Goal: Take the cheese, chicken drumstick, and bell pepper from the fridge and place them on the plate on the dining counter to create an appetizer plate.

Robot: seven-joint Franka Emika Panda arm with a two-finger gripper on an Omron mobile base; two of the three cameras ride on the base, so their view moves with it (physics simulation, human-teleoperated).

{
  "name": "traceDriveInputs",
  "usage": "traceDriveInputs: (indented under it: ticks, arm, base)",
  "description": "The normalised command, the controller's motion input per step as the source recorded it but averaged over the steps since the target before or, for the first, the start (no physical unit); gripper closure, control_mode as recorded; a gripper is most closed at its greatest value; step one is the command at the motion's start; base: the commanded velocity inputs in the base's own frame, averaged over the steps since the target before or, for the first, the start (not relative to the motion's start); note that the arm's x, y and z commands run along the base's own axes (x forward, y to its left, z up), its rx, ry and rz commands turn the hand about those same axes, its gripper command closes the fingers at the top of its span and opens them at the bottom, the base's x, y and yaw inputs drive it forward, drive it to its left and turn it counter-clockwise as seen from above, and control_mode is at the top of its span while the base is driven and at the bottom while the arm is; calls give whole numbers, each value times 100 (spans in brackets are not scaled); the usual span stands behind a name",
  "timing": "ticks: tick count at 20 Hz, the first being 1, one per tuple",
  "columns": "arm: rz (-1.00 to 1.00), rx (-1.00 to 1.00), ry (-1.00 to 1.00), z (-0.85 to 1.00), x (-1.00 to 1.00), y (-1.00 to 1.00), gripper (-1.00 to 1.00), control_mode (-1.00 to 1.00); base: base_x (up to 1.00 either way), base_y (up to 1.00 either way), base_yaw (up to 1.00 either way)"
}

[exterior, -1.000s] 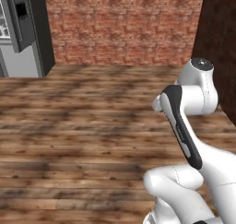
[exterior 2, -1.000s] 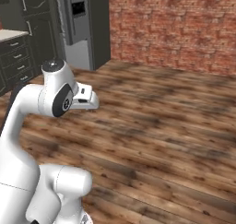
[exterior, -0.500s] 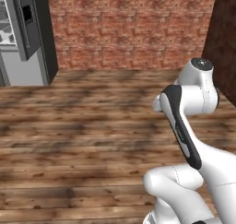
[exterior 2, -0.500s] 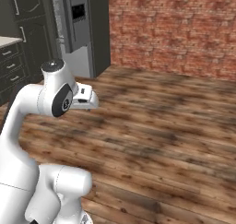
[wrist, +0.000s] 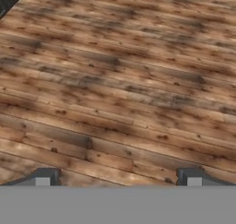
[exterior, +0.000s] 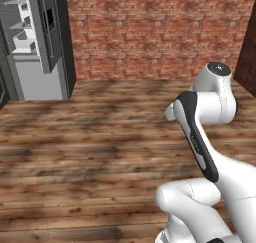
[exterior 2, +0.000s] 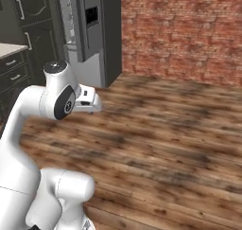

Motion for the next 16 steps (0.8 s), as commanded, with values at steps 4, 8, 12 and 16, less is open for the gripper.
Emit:
traceDriveInputs:
  ticks: [4,8,12,16]
  arm:
    - [0,0,0,0,0,0,-100,100]
    - [0,0,0,0,0,0,-100,100]
    - [0,0,0,0,0,0,-100,100]
    - [0,0,0,0,0,0,-100,100]
  base:
    - [43,100,-17]
    - [37,100,-20]
    - [53,100,-19]
    - [94,100,-10]
